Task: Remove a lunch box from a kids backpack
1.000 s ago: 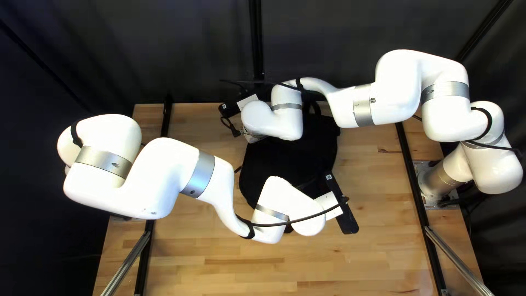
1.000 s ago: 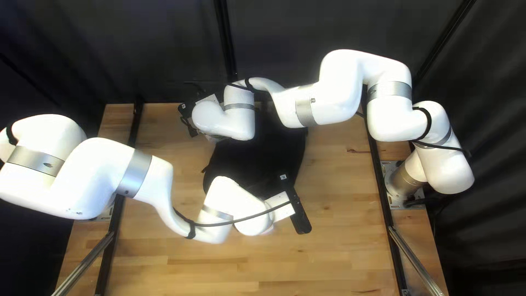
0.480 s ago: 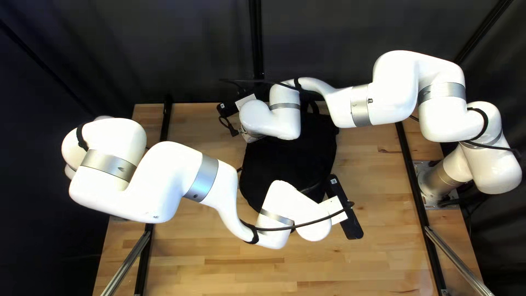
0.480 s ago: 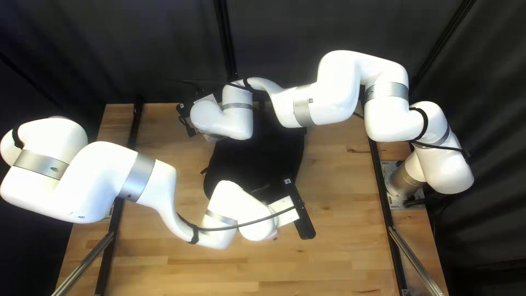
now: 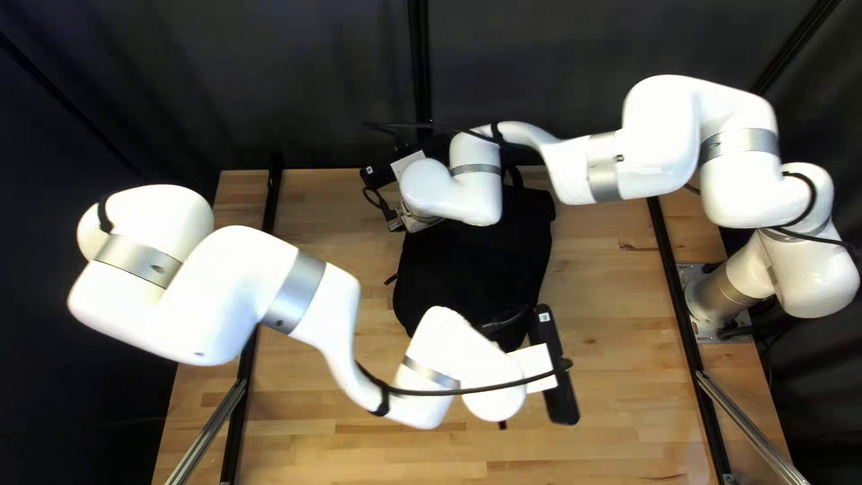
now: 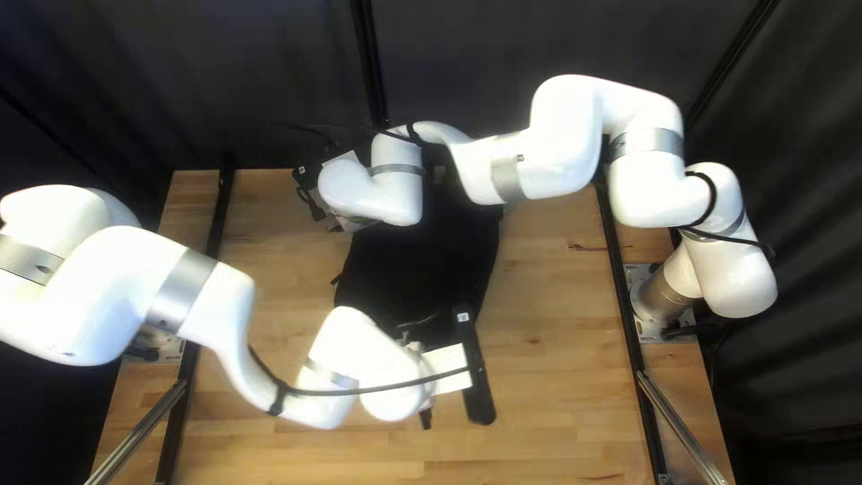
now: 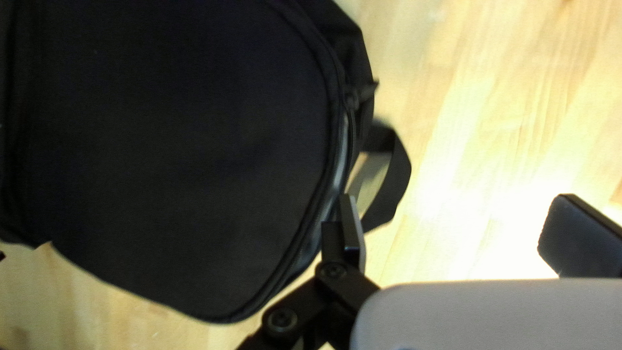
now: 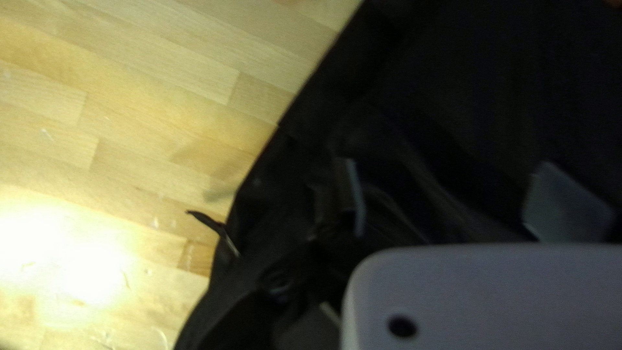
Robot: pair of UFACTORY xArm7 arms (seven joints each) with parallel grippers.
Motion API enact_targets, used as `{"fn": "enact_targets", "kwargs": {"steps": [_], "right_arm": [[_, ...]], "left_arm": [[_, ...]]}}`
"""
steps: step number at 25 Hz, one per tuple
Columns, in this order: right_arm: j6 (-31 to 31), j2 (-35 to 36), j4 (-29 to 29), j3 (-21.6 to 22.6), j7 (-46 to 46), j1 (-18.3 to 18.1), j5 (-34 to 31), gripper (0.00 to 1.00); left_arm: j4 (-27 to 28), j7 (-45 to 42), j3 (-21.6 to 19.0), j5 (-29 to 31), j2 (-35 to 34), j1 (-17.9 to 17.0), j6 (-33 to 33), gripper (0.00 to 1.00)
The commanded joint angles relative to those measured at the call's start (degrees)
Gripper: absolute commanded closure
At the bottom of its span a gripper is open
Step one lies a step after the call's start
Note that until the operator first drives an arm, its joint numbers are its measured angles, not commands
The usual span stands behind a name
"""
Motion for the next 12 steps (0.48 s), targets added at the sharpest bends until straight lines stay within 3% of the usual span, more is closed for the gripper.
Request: {"fn": "enact_targets", "kwargs": {"steps": [1, 7, 12], "right_arm": [[2.3, -3.5, -2.3, -1.0, 0.9, 0.9, -1.8, 0.00], [5.7, -8.3, -5.1, -2.3, 2.5, 1.4, -3.3, 0.00], [7.3, -16.7, -14.2, -3.4, 7.7, 3.0, -6.2, 0.00]], "left_arm": [[-6.9, 0.7, -1.0, 1.0, -5.4, -1.4, -0.2, 0.00], [-15.6, -0.1, -1.4, 2.3, -11.2, -2.2, -1.3, 0.00], [-24.0, -1.2, -1.2, 3.4, -16.2, -2.1, -3.9, 0.00]]}}
